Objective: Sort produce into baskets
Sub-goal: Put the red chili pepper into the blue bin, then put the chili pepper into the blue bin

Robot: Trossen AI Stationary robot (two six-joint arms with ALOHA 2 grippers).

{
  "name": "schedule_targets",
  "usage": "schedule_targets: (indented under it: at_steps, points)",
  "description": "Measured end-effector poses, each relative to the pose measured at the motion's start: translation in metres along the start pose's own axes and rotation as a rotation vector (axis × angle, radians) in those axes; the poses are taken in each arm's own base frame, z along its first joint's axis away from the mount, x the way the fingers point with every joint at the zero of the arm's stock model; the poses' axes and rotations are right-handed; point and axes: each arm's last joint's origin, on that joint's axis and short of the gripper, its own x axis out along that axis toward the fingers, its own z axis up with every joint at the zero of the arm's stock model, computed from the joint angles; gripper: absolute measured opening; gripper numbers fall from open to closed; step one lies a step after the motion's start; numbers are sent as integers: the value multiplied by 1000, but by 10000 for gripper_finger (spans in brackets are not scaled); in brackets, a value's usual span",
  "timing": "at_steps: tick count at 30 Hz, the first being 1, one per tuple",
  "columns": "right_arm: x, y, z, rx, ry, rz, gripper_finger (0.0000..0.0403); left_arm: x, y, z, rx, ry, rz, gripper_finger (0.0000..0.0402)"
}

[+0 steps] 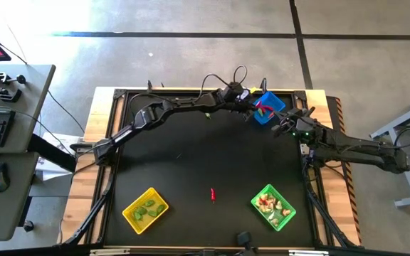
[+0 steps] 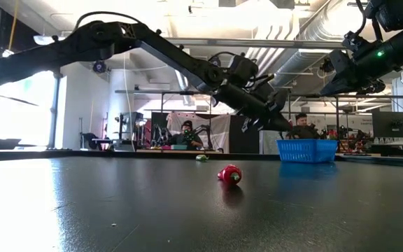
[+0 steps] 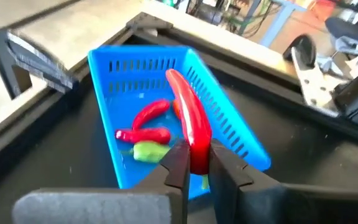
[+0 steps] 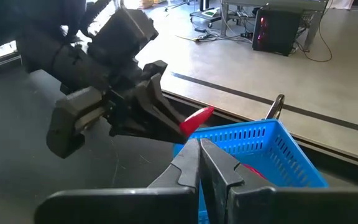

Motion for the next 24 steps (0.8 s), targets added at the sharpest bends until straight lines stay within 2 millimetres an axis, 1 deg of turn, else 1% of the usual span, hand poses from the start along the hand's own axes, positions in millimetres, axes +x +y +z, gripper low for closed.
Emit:
schedule_targets:
  at_steps: [9, 15, 18, 20, 23, 24]
  points:
    - [0, 0, 0, 3, 0, 0, 0, 0, -1, 2, -2, -19, -4, 85]
    - [0, 0, 0, 3, 0, 0, 0, -1, 1, 4, 13, -33, 6, 106]
    - [0, 0, 0, 3, 0, 0, 0, -1, 1, 4, 45, -39, -5, 95]
    - [0, 0, 0, 3, 0, 0, 0, -1, -2, 5, 76, -43, -20, 71]
    - [0, 0, 0, 3, 1, 5, 0, -4, -19, 12, 170, -62, -51, 18]
    - [0, 0, 0, 3, 2, 6, 0, -7, -25, 16, 191, -72, -73, 9]
